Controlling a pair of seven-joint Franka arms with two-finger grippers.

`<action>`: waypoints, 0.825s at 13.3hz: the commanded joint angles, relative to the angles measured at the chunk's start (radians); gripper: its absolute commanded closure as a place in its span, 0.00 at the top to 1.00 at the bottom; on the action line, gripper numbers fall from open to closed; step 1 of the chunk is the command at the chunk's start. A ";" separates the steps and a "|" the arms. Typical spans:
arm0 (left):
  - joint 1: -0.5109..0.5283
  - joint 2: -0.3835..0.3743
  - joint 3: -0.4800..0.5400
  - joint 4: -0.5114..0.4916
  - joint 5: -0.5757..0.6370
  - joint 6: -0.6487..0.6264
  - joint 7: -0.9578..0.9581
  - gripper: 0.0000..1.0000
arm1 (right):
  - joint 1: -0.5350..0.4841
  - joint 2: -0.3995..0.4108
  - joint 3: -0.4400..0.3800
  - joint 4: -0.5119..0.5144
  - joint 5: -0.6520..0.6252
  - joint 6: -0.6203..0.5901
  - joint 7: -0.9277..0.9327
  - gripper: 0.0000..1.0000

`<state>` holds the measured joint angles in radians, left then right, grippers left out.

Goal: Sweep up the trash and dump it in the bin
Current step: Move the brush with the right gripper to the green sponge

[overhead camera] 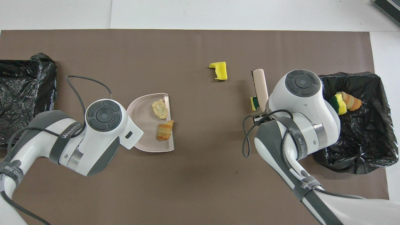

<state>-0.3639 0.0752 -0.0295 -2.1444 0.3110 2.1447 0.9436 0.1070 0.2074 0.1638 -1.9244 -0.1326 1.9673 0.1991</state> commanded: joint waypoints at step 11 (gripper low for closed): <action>0.030 -0.031 -0.003 -0.037 -0.003 0.026 -0.014 0.00 | -0.012 0.139 0.077 0.050 0.069 0.038 -0.040 0.00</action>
<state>-0.3473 0.0751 -0.0294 -2.1452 0.3095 2.1456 0.9423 0.0755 0.3151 0.2231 -1.9087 -0.1484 2.0130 0.1847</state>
